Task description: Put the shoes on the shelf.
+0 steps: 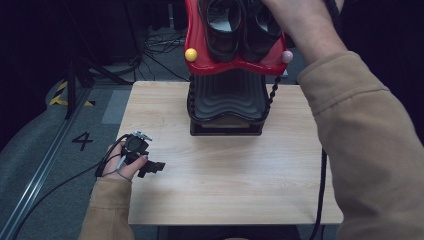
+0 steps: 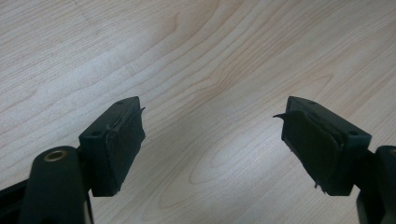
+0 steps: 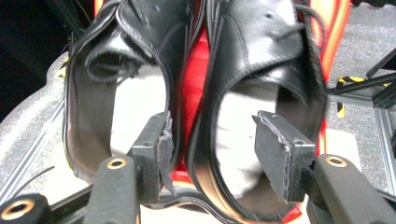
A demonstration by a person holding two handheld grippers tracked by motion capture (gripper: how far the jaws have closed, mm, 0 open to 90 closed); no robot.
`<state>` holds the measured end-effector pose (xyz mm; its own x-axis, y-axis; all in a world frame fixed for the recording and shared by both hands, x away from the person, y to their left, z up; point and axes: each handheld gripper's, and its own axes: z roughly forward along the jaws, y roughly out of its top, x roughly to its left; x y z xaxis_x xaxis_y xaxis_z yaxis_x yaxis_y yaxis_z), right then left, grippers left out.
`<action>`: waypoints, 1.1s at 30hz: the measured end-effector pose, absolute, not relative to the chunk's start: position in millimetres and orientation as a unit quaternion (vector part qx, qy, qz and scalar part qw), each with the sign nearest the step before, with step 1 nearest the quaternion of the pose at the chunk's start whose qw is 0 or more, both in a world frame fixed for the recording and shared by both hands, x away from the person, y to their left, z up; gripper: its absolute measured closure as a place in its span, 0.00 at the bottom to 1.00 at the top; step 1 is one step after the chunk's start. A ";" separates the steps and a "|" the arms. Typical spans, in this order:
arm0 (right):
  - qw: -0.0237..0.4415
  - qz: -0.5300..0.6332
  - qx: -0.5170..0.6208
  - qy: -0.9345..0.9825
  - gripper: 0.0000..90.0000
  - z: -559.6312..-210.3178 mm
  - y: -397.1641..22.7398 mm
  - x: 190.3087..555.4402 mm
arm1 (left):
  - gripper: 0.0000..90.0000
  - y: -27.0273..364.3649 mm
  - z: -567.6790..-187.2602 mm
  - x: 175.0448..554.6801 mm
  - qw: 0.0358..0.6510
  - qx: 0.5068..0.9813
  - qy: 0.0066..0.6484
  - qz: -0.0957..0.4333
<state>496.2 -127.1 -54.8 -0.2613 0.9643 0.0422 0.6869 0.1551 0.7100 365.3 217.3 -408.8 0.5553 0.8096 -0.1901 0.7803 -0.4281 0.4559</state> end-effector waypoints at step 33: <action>0.163 0.314 0.521 0.777 0.45 -90.6 -258.8 402.0 | 0.24 221.8 -408.0 356.0 0.246 0.840 0.482 0.038</action>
<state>402.0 -258.8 -90.6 -0.4033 0.9121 0.0731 0.7070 0.2599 0.6577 356.0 221.8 -408.0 0.5330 0.8283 -0.1725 0.7908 -0.4152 0.4498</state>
